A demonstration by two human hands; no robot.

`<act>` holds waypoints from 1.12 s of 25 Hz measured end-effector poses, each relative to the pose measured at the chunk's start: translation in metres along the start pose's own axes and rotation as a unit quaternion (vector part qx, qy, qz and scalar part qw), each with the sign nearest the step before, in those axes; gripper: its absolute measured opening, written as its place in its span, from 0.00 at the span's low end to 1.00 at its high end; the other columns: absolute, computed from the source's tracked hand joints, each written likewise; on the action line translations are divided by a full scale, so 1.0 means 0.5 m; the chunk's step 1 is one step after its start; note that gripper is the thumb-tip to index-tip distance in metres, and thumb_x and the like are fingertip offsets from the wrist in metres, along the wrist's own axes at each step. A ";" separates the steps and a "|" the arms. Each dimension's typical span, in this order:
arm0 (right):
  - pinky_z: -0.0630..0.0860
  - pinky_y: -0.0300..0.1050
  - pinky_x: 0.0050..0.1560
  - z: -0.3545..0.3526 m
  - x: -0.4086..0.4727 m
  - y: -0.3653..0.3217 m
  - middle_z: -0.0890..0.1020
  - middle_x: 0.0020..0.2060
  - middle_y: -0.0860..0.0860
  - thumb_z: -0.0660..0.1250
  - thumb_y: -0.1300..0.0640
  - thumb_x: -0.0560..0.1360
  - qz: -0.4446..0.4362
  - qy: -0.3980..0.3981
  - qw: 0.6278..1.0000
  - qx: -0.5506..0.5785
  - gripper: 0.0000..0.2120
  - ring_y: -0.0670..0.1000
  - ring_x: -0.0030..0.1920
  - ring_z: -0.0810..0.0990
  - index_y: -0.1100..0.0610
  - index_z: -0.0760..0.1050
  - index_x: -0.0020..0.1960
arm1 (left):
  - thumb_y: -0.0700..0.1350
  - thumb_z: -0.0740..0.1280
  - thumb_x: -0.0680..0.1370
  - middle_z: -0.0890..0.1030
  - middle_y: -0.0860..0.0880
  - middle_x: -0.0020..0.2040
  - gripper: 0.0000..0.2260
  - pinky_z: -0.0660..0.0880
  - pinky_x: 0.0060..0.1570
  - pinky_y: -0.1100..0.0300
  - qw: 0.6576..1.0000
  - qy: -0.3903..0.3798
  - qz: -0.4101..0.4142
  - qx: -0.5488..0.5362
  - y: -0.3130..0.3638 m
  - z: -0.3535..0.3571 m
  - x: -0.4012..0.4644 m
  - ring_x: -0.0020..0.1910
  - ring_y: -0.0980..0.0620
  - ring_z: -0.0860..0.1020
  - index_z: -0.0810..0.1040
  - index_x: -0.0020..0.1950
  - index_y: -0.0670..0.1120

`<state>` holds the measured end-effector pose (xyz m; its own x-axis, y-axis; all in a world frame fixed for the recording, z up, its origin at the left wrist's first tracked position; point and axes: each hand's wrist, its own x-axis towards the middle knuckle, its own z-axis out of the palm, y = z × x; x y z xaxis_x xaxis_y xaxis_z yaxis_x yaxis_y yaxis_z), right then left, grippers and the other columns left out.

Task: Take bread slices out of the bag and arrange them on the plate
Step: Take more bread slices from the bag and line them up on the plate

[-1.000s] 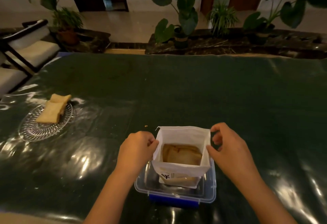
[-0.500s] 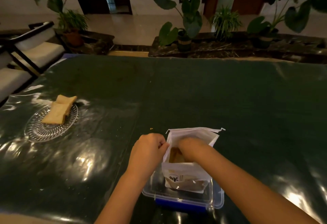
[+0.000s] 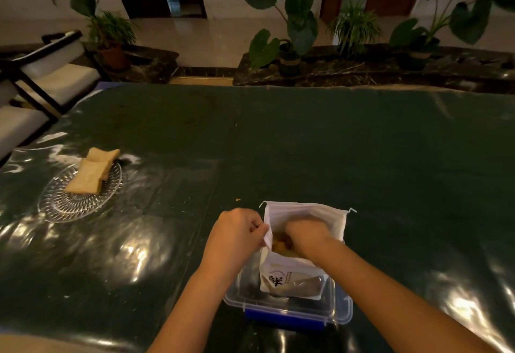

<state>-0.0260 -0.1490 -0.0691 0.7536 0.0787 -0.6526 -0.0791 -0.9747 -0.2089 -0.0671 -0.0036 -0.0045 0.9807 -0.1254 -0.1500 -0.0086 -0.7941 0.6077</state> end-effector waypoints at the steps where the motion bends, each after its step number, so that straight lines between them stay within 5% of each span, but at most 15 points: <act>1: 0.74 0.50 0.55 -0.010 -0.010 0.003 0.76 0.43 0.52 0.65 0.49 0.72 -0.012 0.018 1.000 -0.009 0.09 0.53 0.46 0.75 0.54 0.74 0.48 | 0.47 0.67 0.74 0.79 0.53 0.29 0.11 0.71 0.32 0.68 1.000 0.007 0.003 -0.002 -0.001 0.000 0.002 0.30 0.58 0.78 0.75 0.32 0.55; 8: 0.76 0.43 0.41 -0.094 -0.126 0.050 0.81 0.38 0.48 0.65 0.52 0.72 -0.148 0.180 0.972 -0.006 0.03 0.48 0.38 0.78 0.49 0.77 0.42 | 0.50 0.66 0.75 0.81 0.51 0.33 0.07 0.78 0.37 0.62 0.998 0.018 0.044 -0.028 -0.006 -0.006 0.016 0.33 0.56 0.80 0.78 0.36 0.54; 12: 0.79 0.46 0.41 -0.158 -0.186 0.078 0.82 0.39 0.46 0.66 0.53 0.70 -0.159 0.224 0.961 0.040 0.03 0.46 0.40 0.79 0.47 0.78 0.43 | 0.50 0.65 0.75 0.81 0.58 0.41 0.06 0.75 0.37 0.72 0.987 0.067 0.058 -0.130 0.000 -0.022 0.029 0.42 0.63 0.80 0.80 0.49 0.53; 17: 0.81 0.42 0.42 -0.231 -0.253 0.110 0.83 0.39 0.43 0.71 0.54 0.68 -0.210 0.245 0.935 0.148 0.06 0.42 0.42 0.80 0.44 0.79 0.42 | 0.60 0.67 0.64 0.71 0.61 0.62 0.37 0.73 0.45 0.78 0.923 0.001 0.040 -0.383 0.023 -0.028 0.025 0.55 0.68 0.73 0.62 0.71 0.53; 19: 0.81 0.39 0.39 -0.254 -0.266 0.117 0.83 0.39 0.42 0.73 0.55 0.67 -0.238 0.239 0.919 0.205 0.07 0.40 0.42 0.81 0.43 0.80 0.40 | 0.56 0.72 0.63 0.71 0.60 0.63 0.39 0.74 0.49 0.74 0.899 -0.041 0.054 -0.432 0.033 -0.019 0.023 0.57 0.64 0.74 0.61 0.71 0.54; 21: 0.80 0.37 0.36 -0.270 -0.266 0.119 0.83 0.38 0.43 0.74 0.57 0.66 -0.265 0.225 0.899 0.267 0.08 0.38 0.42 0.81 0.44 0.80 0.39 | 0.51 0.75 0.64 0.80 0.55 0.59 0.30 0.77 0.49 0.68 0.880 -0.046 0.074 -0.467 0.041 -0.012 0.027 0.57 0.57 0.78 0.70 0.63 0.53; 25: 0.81 0.41 0.41 -0.272 -0.228 0.104 0.84 0.39 0.47 0.74 0.59 0.65 -0.293 0.194 0.867 0.354 0.07 0.43 0.42 0.82 0.47 0.81 0.39 | 0.45 0.71 0.68 0.84 0.52 0.51 0.14 0.79 0.43 0.63 0.870 0.066 0.067 -0.483 0.040 -0.022 0.029 0.53 0.53 0.81 0.79 0.53 0.56; 28: 0.80 0.40 0.38 -0.258 -0.196 0.065 0.85 0.39 0.47 0.74 0.60 0.66 -0.304 0.161 0.847 0.405 0.09 0.44 0.42 0.83 0.47 0.81 0.41 | 0.45 0.72 0.68 0.85 0.52 0.48 0.13 0.80 0.41 0.61 0.859 0.136 0.044 -0.492 0.013 -0.045 0.013 0.49 0.52 0.83 0.81 0.50 0.59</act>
<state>-0.0184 -0.2155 0.0821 0.9443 0.3268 -0.0402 0.0640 -0.3019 -0.9512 -0.0561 0.0038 0.0158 0.9953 0.0905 0.0357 -0.0461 0.1154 0.9923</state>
